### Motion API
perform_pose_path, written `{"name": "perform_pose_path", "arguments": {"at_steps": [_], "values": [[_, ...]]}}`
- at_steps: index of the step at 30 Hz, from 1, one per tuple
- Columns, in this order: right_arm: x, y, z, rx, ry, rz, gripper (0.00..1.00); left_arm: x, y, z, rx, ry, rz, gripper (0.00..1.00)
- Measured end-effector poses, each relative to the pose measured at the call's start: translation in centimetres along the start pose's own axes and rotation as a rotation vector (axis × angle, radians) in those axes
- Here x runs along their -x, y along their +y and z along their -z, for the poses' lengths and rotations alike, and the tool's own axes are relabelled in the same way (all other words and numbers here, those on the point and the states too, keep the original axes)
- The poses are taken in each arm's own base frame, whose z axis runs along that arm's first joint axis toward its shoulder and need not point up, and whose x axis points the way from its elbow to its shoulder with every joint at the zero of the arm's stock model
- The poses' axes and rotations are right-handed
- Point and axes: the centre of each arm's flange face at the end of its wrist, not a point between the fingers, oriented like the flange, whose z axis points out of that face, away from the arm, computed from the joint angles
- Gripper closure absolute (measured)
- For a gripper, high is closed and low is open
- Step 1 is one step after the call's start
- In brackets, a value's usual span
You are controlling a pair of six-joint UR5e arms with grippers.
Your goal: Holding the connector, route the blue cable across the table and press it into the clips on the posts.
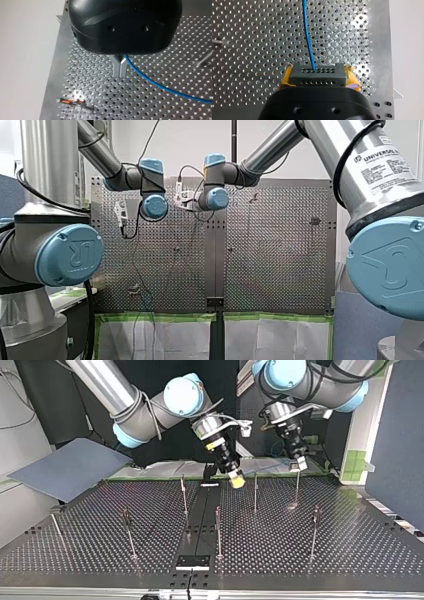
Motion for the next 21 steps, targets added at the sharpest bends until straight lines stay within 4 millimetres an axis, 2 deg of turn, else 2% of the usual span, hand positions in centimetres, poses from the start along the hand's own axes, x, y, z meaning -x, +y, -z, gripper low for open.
{"name": "perform_pose_path", "arguments": {"at_steps": [13,21], "values": [[0.0,0.0,-2.6,-0.026,-0.052,-0.012,1.00,2.2,0.0,-2.9,0.033,-0.036,-0.003,1.00],[-2.1,-0.3,-3.9,-0.039,-0.020,-0.015,1.00,2.7,0.1,-4.0,0.007,-0.045,-0.018,1.00]]}}
